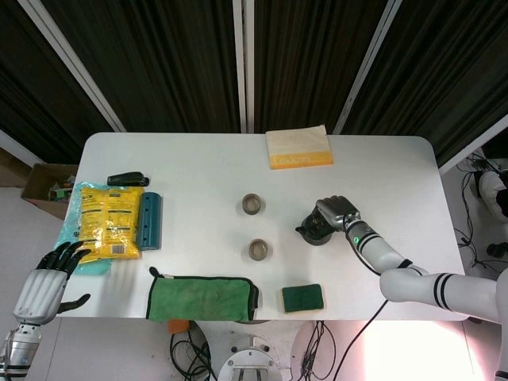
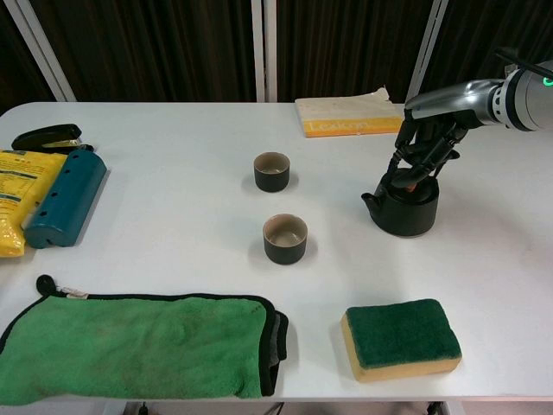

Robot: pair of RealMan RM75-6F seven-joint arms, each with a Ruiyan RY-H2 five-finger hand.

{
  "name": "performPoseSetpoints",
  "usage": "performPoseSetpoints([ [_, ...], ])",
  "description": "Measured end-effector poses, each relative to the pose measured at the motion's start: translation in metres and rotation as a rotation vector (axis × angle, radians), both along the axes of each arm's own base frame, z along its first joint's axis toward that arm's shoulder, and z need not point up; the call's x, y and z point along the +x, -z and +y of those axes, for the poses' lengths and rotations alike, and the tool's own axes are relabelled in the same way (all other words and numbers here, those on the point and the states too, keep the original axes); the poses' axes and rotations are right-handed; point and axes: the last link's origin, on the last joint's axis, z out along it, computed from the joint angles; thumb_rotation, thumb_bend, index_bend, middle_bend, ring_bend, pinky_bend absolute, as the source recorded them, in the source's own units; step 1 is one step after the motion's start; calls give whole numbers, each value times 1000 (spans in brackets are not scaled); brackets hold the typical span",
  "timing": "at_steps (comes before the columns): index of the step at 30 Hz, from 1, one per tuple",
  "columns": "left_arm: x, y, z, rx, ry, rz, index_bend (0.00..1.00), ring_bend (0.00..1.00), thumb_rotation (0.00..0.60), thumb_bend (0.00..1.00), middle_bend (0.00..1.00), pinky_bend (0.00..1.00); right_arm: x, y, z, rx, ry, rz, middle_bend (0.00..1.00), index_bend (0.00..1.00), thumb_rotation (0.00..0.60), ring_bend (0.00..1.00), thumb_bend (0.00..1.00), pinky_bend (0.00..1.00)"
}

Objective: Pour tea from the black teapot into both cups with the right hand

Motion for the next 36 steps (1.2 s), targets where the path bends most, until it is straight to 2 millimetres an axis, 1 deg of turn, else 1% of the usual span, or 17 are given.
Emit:
performPoseSetpoints([
  [11, 0, 1, 0, -5, -2, 2, 204, 89, 600, 69, 107, 220, -4, -2, 0, -2, 29, -32, 957, 889, 449, 810, 191, 256],
  [18, 0, 1, 0, -5, -5, 3, 204, 89, 600, 68, 107, 220, -3, -1, -1, 3, 39, -54, 992, 963, 457, 831, 189, 281],
  [29, -2, 1, 0, -7, -9, 0, 204, 89, 600, 69, 106, 220, 2, -9, -2, -46, 7, -82, 1000, 1000, 458, 869, 176, 308],
  [36, -3, 2, 0, -9, -8, -2, 204, 89, 600, 70, 106, 220, 8, -19, 1, -131, -84, -84, 1000, 1000, 459, 909, 176, 374],
])
